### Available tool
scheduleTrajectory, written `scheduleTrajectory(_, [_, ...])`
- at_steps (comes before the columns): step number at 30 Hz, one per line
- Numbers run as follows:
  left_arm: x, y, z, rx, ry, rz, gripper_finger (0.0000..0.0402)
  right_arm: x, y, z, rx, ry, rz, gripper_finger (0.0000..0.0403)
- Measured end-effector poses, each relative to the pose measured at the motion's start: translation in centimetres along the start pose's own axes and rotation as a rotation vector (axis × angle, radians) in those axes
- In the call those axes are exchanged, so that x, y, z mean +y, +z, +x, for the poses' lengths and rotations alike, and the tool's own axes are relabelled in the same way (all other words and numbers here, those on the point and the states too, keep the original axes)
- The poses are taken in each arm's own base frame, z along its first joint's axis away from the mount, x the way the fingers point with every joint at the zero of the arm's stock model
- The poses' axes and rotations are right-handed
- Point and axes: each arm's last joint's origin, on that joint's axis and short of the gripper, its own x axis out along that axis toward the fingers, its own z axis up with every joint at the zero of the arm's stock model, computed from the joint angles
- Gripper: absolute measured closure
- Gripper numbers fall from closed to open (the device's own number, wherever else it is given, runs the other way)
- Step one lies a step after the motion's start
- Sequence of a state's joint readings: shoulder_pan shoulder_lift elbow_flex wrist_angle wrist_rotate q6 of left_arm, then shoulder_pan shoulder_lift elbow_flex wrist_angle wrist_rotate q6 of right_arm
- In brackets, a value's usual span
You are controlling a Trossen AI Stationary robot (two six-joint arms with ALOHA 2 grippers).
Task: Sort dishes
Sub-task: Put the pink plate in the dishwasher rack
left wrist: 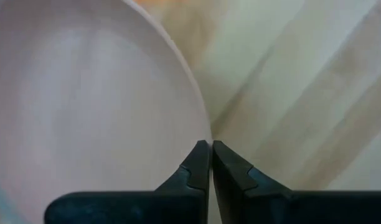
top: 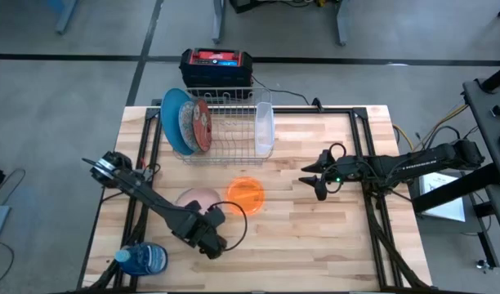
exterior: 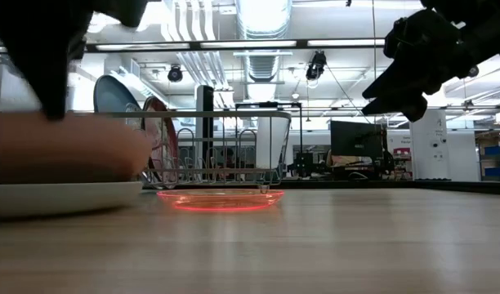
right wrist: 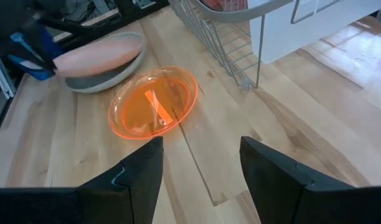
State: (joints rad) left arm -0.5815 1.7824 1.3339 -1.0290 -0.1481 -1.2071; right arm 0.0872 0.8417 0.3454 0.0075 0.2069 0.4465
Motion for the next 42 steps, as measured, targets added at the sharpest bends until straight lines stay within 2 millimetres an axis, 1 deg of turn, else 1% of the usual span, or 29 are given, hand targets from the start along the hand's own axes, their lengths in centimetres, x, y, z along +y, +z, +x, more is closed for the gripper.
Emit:
scheduleTrajectory(2, [-0.2, 0.0, -1.2, -0.069, 0.043, 0.048, 0.0401, 0.1, 0.2, 0.0, -0.017, 0.009, 0.002, 0.0201])
scheduleTrajectory(4, [-0.6, 0.2, -2.4, -0.141, 0.05, 0.093, 0.0401, 0.2, 0.4, 0.0, -0.044, 0.024, 0.009, 0.0201])
scheduleTrajectory(8, [-0.6, 0.2, -4.2, -0.177, 0.091, 0.109, 0.0401, 0.7, 1.4, -0.2, -0.069, 0.056, 0.031, 0.0201])
scheduleTrajectory(12, [-0.6, -0.2, -5.3, -0.17, 0.11, 0.111, 0.0401, 1.3, 2.4, -0.5, -0.086, 0.106, -0.029, 0.0201])
scheduleTrajectory(16, [-1.3, -0.8, -6.5, -0.236, 0.092, 0.184, 0.0401, 1.8, 3.6, -0.8, -0.12, 0.131, -0.091, 0.0201])
scheduleTrajectory(19, [-1.7, -1.1, -7.4, -0.321, 0.094, 0.245, 0.0401, 2.2, 4.7, -1.2, -0.15, 0.144, -0.085, 0.0201])
scheduleTrajectory(21, [-1.9, -1.2, -7.9, -0.354, 0.096, 0.287, 0.0401, 2.5, 5.3, -1.4, -0.164, 0.155, -0.047, 0.0202])
scheduleTrajectory(25, [-2.2, -1.0, -8.1, -0.405, 0.123, 0.383, 0.0401, 3.1, 6.5, -1.6, -0.163, 0.193, 0.072, 0.0202])
scheduleTrajectory(27, [-2.6, -0.8, -8.2, -0.438, 0.154, 0.453, 0.0401, 3.5, 7.0, -1.3, -0.141, 0.236, 0.102, 0.0204])
scheduleTrajectory(31, [-4.2, -0.1, -8.1, -0.519, 0.252, 0.631, 0.0401, 4.1, 7.2, 0.0, -0.068, 0.278, 0.143, 0.0211])
scheduleTrajectory(33, [-5.3, 0.3, -8.0, -0.54, 0.313, 0.725, 0.0401, 4.2, 6.9, 0.8, -0.026, 0.263, 0.169, 0.0216])
scheduleTrajectory(35, [-6.3, 0.7, -7.8, -0.54, 0.388, 0.794, 0.0401, 4.4, 6.9, 1.7, -0.001, 0.25, 0.204, 0.0219])
scheduleTrajectory(38, [-7.3, 1.1, -7.5, -0.484, 0.504, 0.853, 0.0401, 4.7, 7.0, 2.7, 0.009, 0.248, 0.25, 0.0218])
scheduleTrajectory(40, [-8.4, 1.4, -6.8, -0.472, 0.522, 0.864, 0.0401, 5.0, 7.1, 3.1, 0.006, 0.256, 0.251, 0.0212])
scheduleTrajectory(42, [-9.1, 1.5, -6.3, -0.457, 0.532, 0.93, 0.0401, 5.4, 7.6, 3.4, 0.0, 0.266, 0.249, 0.0204])
